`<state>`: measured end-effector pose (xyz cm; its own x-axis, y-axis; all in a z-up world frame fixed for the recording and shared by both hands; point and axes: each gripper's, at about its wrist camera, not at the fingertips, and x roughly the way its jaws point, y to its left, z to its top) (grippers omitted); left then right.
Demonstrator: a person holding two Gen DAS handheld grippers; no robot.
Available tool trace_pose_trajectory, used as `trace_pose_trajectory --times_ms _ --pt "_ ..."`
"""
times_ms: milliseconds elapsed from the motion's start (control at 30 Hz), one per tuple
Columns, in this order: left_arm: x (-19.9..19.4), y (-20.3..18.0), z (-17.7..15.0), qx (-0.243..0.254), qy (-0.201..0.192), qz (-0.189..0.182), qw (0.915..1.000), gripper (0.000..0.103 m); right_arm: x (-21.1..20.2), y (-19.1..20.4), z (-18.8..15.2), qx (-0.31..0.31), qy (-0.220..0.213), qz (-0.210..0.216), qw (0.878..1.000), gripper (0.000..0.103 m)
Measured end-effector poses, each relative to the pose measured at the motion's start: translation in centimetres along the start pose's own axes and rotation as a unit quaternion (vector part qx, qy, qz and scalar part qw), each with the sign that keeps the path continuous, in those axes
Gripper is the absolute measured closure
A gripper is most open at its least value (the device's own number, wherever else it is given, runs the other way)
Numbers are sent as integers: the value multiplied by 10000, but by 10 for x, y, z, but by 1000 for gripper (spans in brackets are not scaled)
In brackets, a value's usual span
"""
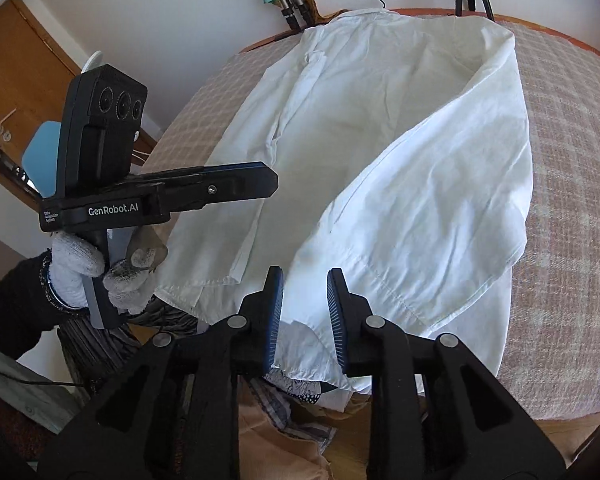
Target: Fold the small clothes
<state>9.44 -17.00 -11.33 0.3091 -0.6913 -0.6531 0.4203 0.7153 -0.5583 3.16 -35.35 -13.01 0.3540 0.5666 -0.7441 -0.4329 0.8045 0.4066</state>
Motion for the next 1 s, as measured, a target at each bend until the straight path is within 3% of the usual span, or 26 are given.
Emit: trace_pose_trajectory --times_ms 133,200,267,433,500,533,567,700,800,833,867,900,1000 --pt "13 -10 -4 -41 65 -149 9999 56 -32 -28 26 138 -402 63 9991 60" --pt "20 -20 -5 146 46 21 9999 55 -43 -54 49 425 -623 -121 9971 60" --pt "29 -27 -5 316 54 291 9991 44 -48 -81 73 751 -800 -331 9934 60" --pt "49 -29 -8 405 140 474 9980 46 -32 -153 132 1576 -873 -774 9806 60" --pt "55 -29 -10 486 167 598 9969 59 -20 -178 151 1842 -910 -912 9744 60" --pt "59 -27 -11 447 217 543 9973 83 -13 -190 158 1963 -904 -962 9716 60" --pt "61 -24 -10 363 259 365 9983 100 -5 -201 164 2118 -920 -993 9679 60" --pt "61 -18 -12 245 184 188 9994 100 23 -243 178 2774 -914 -748 9535 60" --pt "53 -21 -14 275 114 146 9994 100 40 -252 185 2892 -868 -621 9513 60" --pt "51 -21 -14 274 98 126 9995 100 43 -252 187 2875 -859 -604 9520 67" --pt "48 -21 -14 266 85 100 9996 100 45 -250 190 2828 -846 -598 9536 85" --pt "47 -24 -16 246 78 68 9996 100 45 -245 193 2757 -831 -646 9555 95" --pt "39 -27 -21 297 71 7 9995 100 44 -225 203 2362 -853 -880 9640 97"
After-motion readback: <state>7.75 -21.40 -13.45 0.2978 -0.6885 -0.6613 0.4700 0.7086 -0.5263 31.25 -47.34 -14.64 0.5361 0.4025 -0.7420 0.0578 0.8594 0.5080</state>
